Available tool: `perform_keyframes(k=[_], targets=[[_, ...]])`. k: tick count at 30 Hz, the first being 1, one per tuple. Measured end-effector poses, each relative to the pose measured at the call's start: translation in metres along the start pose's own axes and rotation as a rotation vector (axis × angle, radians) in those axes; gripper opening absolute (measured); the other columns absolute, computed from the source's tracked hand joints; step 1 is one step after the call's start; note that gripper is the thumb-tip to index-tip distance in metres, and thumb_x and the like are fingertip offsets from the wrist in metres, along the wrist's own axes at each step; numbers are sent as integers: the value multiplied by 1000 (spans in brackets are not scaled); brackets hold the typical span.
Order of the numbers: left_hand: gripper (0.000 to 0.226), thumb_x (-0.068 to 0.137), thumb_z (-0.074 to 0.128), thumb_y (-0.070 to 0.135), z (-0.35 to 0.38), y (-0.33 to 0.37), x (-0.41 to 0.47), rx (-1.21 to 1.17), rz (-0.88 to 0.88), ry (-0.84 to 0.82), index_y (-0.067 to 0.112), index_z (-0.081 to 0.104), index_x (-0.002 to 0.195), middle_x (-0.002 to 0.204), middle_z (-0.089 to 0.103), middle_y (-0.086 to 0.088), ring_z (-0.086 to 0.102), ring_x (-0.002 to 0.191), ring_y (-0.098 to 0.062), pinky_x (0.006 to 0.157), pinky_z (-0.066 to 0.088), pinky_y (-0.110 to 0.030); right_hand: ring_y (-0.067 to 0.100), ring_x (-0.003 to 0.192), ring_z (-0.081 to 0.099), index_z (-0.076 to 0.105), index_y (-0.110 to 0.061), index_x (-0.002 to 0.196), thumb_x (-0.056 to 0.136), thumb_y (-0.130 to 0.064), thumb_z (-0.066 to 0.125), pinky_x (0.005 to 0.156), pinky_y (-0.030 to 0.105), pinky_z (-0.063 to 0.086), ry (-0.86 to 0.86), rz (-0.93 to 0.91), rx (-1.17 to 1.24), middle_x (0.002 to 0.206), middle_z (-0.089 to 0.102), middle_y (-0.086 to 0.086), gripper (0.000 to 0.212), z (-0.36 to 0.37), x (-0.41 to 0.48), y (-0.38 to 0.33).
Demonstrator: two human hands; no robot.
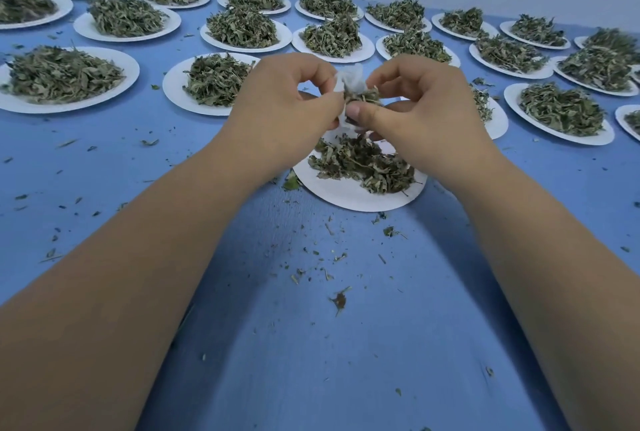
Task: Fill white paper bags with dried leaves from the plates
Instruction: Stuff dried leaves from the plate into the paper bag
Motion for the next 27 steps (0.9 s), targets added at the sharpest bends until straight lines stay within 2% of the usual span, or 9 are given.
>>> perform_keyframes(k=[3,5,8,14,16,19,23,25,27], targets=[[8,84,67,16,8,8,-5,53,61,-66,13,64,77,106,68,17,73,72,-9,74,60,-38,12,69,74,63,-22,84,75,-28,88,68,44,61,29,44,-51,82,75,-3,27,-3,3,6],[7,86,66,13,13,10,-7,30,72,-94,10,64,79,108,68,16,73,73,-14,73,61,-42,12,64,68,61,-21,81,73,-28,85,64,41,60,76,59,-79,76,73,0,27,-6,5,10],[7,85,64,11,19,18,-11,38,146,-112,8,63,78,107,67,12,73,74,-23,71,60,-48,24,67,68,62,-17,85,74,-22,74,61,40,56,105,73,-147,77,72,6,17,-5,10,12],[8,86,63,8,17,18,-9,-10,162,-93,4,63,78,105,66,7,73,70,-19,68,62,-46,14,75,58,61,-14,91,79,-21,68,61,24,42,178,-10,-295,80,64,-4,16,0,12,0],[10,87,64,15,10,16,-6,41,159,-23,11,62,78,102,67,9,72,69,-19,67,61,-46,11,78,64,62,-19,97,84,-26,69,69,27,53,134,1,-243,87,67,-6,17,3,11,0],[10,89,62,22,-4,12,-2,148,134,94,20,62,80,95,69,4,70,72,-16,70,60,-43,12,86,73,63,-28,109,84,-34,75,79,44,60,-23,76,-85,103,71,-11,28,14,8,6],[9,90,62,28,-13,5,0,205,72,149,24,65,83,75,71,2,65,63,-6,64,55,-26,13,80,77,64,-31,118,82,-18,75,79,39,62,-102,118,99,112,69,-12,40,13,2,8],[10,90,63,29,-14,5,0,200,56,161,22,67,84,74,69,5,58,59,0,56,45,-16,10,79,77,68,-30,113,81,-12,82,73,35,64,-68,99,106,104,71,-12,39,7,0,6],[12,91,65,27,-14,4,1,149,26,150,17,69,86,74,68,6,56,58,-1,54,42,-16,12,75,77,70,-27,102,79,-11,85,71,36,64,-14,91,94,87,75,-13,32,2,1,5]])
Point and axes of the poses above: each hand's wrist, its own x-axis towards the middle knuckle, its own z-axis out of the palm, y = z × x, the point moved 9 cm from there along x, towards the middle knuckle
